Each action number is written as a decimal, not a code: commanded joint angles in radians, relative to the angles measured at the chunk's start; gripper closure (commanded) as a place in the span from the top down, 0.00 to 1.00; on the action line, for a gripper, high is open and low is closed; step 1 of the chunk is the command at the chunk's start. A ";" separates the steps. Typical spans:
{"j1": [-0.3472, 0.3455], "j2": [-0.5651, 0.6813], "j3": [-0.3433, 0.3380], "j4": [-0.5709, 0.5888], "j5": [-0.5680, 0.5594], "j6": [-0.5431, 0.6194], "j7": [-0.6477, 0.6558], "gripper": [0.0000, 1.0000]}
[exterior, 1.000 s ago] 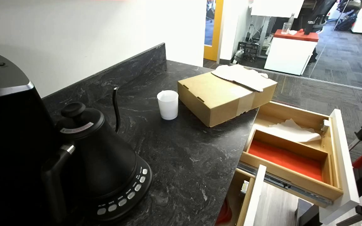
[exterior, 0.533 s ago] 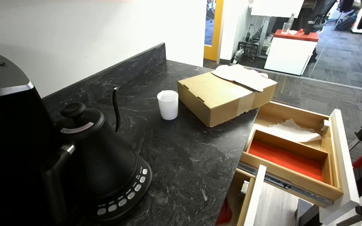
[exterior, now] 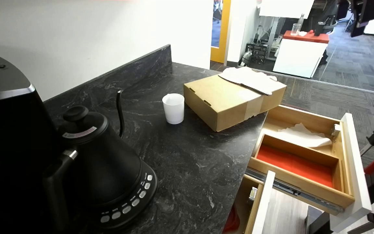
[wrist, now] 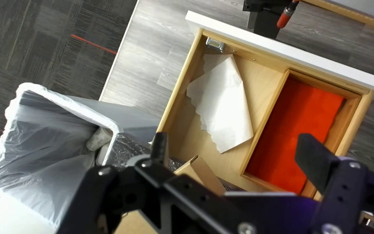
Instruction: Put the knife into drawer
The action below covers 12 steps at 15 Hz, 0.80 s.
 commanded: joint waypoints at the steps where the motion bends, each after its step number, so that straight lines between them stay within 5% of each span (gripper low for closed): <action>1: 0.002 -0.028 -0.008 -0.018 -0.005 0.024 -0.001 1.00; 12: -0.025 0.020 0.014 -0.019 -0.237 0.277 0.183 1.00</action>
